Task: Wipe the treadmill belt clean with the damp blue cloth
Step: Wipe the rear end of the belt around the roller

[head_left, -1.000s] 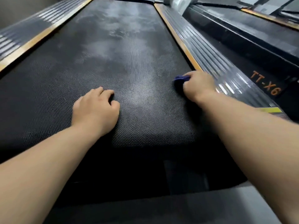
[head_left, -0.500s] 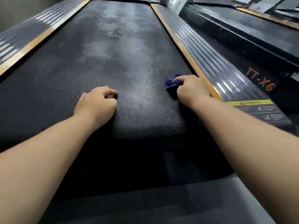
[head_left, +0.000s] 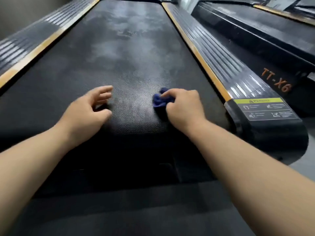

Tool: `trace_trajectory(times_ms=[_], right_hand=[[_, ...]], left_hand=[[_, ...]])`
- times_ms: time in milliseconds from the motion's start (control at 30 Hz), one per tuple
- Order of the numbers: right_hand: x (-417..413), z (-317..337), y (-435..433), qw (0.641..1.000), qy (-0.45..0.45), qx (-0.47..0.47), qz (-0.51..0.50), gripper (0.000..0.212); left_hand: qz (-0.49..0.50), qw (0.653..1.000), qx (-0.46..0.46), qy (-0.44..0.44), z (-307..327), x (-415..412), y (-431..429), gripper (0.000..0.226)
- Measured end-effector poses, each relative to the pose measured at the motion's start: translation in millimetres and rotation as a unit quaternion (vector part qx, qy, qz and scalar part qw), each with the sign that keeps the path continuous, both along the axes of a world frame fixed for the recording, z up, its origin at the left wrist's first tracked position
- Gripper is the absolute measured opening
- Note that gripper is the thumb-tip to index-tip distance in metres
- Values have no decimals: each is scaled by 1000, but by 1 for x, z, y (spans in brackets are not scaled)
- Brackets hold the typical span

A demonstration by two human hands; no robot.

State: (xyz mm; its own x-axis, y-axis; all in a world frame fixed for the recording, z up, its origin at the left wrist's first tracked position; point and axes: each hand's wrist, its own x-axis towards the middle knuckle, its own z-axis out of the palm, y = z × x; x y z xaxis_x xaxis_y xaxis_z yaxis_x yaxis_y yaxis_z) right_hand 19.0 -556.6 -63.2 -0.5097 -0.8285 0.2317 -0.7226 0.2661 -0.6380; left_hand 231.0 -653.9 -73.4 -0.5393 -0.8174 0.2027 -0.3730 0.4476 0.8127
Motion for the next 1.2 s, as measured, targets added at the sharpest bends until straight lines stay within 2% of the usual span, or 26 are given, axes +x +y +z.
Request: trace_trajectory(times_ms=[100,167,233,267,300,333,367,433,467,567,667,733,800,900,1000,1067,1133,1200], right_hand=[[59,5,-21,986,-114,-9,120,43],[82,13,-33,964,-208,0,165,51],[76,25,-37,915,-370,-12,159,54],[69,31,-37,883,-446,-20,148,48],[61,34,-36,864,-485,-24,129,41],[52,35,-37,867,-487,-33,97,34],[44,32,-40,890,-450,-49,56,29],[34,17,-49,960,-269,-61,-37,27],[31,8,-51,979,-180,-54,-77,29],[34,-6,-54,994,-26,-21,-104,34],[45,-12,-58,995,84,26,-48,36],[49,-13,-61,992,119,34,-30,33],[47,-14,-63,989,142,34,-15,29],[47,-14,-64,989,146,30,-8,27],[46,-14,-64,989,144,26,-5,27],[48,-13,-63,990,141,23,-3,25],[49,-12,-62,989,148,20,-8,25],[48,-11,-59,988,156,16,-4,25]], left_hand=[[-78,997,13,4,2,0,9,82],[-102,994,-16,-26,4,-2,10,87],[-91,994,-47,-37,6,-1,7,80],[-88,994,-60,-34,6,-1,4,72],[-79,993,-78,-36,6,-2,-1,63],[-58,991,-105,-55,6,-7,-7,55],[-31,987,-135,-81,8,-13,-12,49],[-11,976,-183,-120,11,-29,-18,43],[-19,971,-200,-132,13,-36,-19,40],[-40,958,-226,-174,17,-33,-33,33],[33,919,-270,-285,15,10,-85,33],[121,921,-205,-307,17,49,-112,26],[137,945,-141,-262,13,66,-110,25],[33,954,-217,-202,0,64,-64,33],[-66,958,-217,-175,3,79,-24,36],[-84,970,-179,-144,10,93,-15,29],[-16,992,-106,-60,11,96,-12,37],[127,991,-8,49,11,84,-14,38]])
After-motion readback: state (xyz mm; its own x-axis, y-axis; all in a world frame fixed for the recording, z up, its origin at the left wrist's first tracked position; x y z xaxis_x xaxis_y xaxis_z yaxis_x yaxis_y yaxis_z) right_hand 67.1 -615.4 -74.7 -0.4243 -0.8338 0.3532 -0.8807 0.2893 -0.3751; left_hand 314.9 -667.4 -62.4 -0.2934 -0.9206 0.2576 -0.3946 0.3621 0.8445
